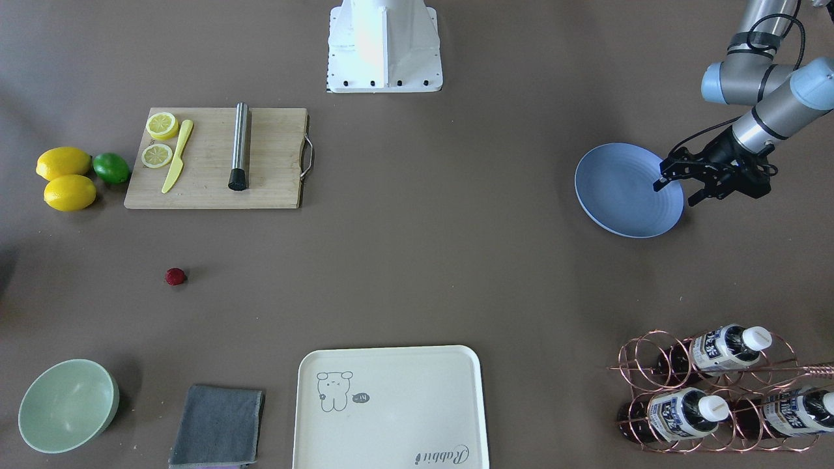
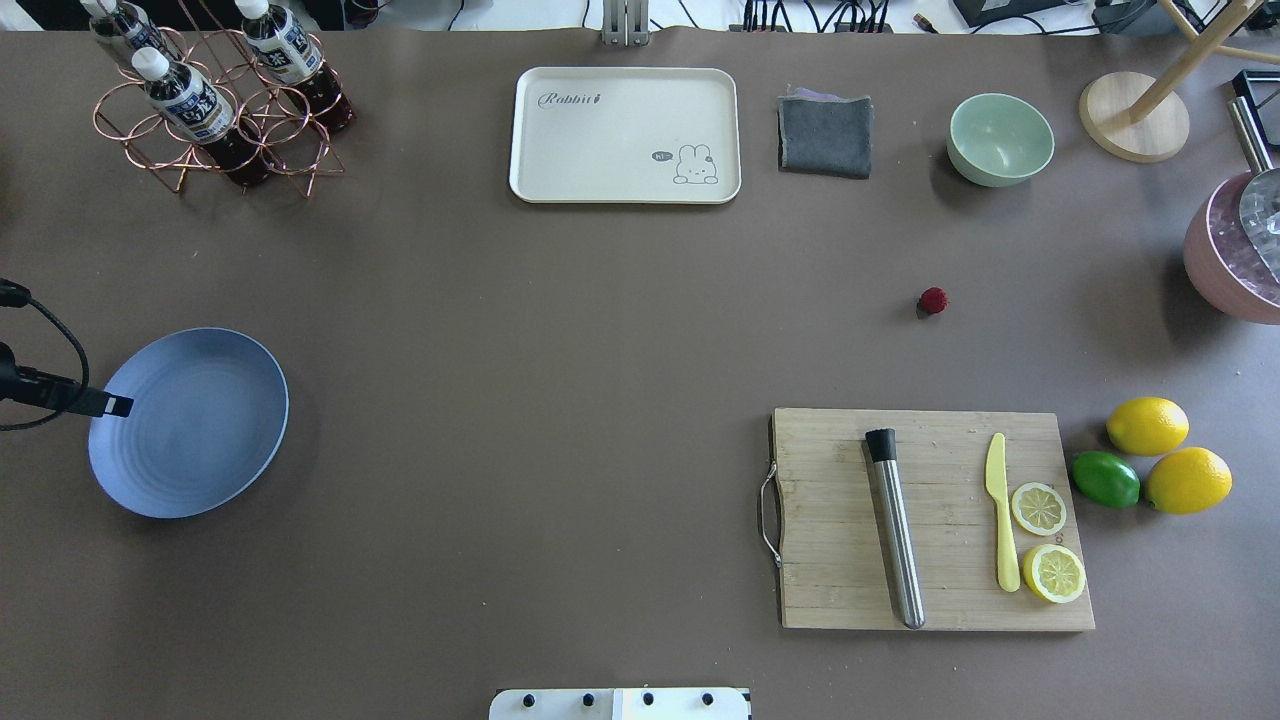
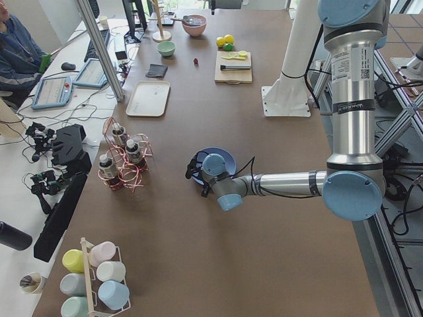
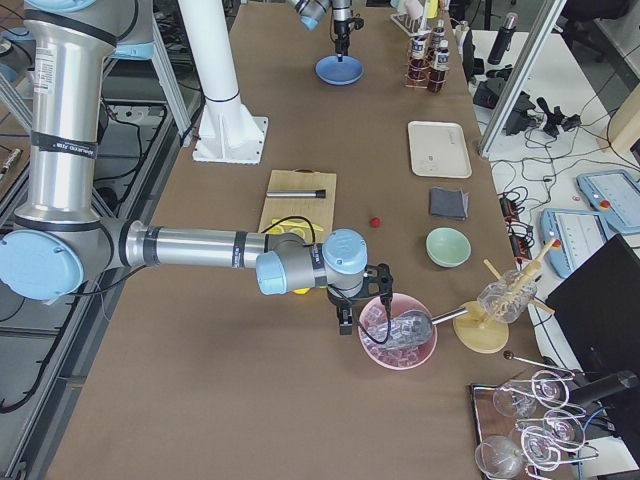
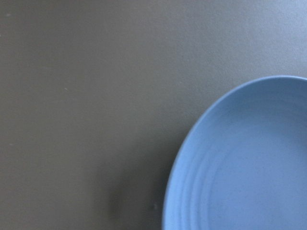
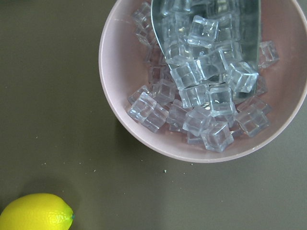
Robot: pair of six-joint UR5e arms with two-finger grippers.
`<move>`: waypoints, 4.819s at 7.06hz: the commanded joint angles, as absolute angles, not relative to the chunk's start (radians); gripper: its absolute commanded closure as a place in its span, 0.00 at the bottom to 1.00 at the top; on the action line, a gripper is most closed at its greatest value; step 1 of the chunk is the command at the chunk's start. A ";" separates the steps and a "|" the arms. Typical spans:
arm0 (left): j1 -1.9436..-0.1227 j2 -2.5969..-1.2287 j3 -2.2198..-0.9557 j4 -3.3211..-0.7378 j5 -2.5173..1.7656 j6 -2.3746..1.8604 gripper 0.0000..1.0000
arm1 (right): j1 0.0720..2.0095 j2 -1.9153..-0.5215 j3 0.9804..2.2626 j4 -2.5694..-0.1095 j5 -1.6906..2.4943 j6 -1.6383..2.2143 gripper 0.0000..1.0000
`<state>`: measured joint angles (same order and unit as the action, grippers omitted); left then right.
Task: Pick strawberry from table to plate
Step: 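Push the blue plate farther from the robot with the left gripper, then move the right gripper over the red strawberry while the left arm withdraws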
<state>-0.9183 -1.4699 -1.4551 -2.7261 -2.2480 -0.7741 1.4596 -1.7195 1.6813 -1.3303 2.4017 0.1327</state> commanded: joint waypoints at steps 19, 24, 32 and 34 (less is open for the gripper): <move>-0.720 -2.132 -1.470 -2.180 -1.997 -0.936 0.02 | 1.383 -1.675 1.701 -1.330 2.382 0.196 0.00; -1.143 -1.737 -1.583 -2.175 -2.231 -0.435 0.01 | 0.981 -1.410 1.763 -1.331 2.099 0.927 0.00; -1.528 -1.617 -1.491 -1.793 -2.284 -0.041 0.01 | 0.847 -1.224 1.608 -1.330 2.016 1.051 0.05; -1.528 -1.617 -1.491 -1.792 -2.284 -0.041 0.01 | 0.842 -1.230 1.562 -1.265 2.016 1.049 0.12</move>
<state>-1.5273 -1.6174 -1.4905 -1.7945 -2.2834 -0.0416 0.8466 -1.2278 1.6015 -1.3148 2.0165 1.0501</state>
